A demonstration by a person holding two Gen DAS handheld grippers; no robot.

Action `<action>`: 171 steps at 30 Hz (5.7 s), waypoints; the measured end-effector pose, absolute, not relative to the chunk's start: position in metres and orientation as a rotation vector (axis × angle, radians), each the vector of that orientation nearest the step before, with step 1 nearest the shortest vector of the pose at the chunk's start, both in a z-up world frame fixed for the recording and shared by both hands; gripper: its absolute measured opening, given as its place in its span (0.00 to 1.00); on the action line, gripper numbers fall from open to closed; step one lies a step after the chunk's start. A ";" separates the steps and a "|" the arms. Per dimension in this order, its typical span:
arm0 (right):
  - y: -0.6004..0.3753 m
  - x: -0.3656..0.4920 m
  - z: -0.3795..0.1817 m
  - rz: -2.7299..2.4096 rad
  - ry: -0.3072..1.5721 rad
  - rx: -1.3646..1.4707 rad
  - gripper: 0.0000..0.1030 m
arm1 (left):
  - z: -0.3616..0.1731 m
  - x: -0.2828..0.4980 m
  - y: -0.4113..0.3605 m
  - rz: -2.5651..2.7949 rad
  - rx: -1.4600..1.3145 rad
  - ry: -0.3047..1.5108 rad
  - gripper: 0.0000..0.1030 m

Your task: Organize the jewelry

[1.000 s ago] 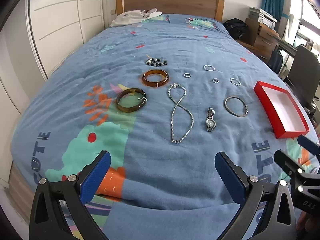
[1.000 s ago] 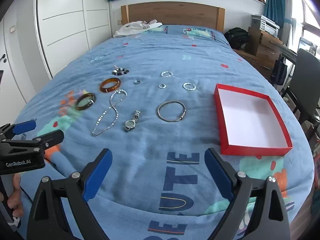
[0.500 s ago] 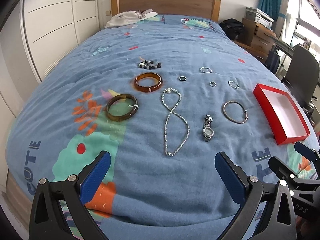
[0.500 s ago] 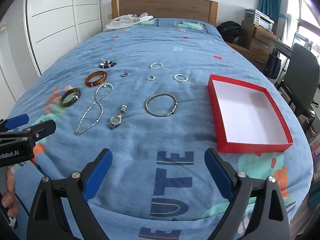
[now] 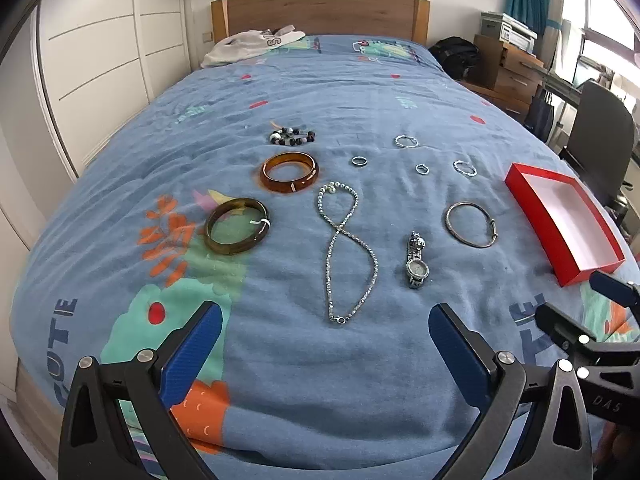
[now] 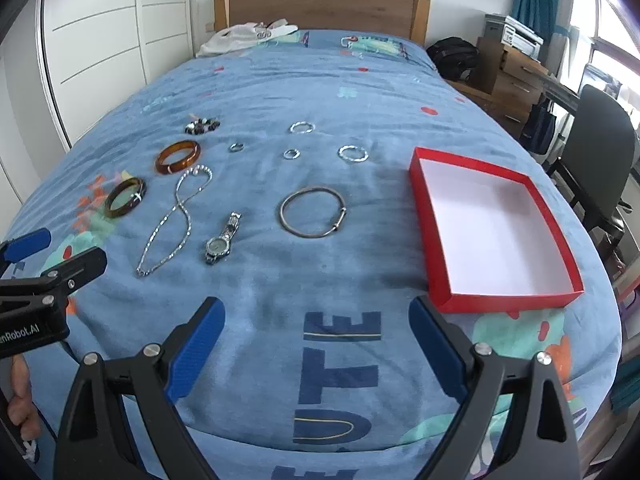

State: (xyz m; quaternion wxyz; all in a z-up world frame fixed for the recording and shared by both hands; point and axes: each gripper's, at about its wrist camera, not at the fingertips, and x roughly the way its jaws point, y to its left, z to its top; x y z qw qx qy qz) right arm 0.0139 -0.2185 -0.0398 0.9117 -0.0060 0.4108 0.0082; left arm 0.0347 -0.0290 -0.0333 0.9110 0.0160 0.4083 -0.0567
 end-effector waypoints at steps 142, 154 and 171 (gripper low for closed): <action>-0.267 0.061 0.008 0.347 0.797 0.155 0.22 | 0.004 0.115 -0.061 -0.226 -0.052 0.877 0.74; -0.404 0.059 0.054 0.163 0.743 0.114 0.22 | 0.040 0.123 -0.215 -0.486 0.035 0.837 0.74; -0.500 0.067 -0.059 0.132 0.929 0.141 0.22 | -0.047 0.115 -0.333 -0.648 0.187 0.979 0.74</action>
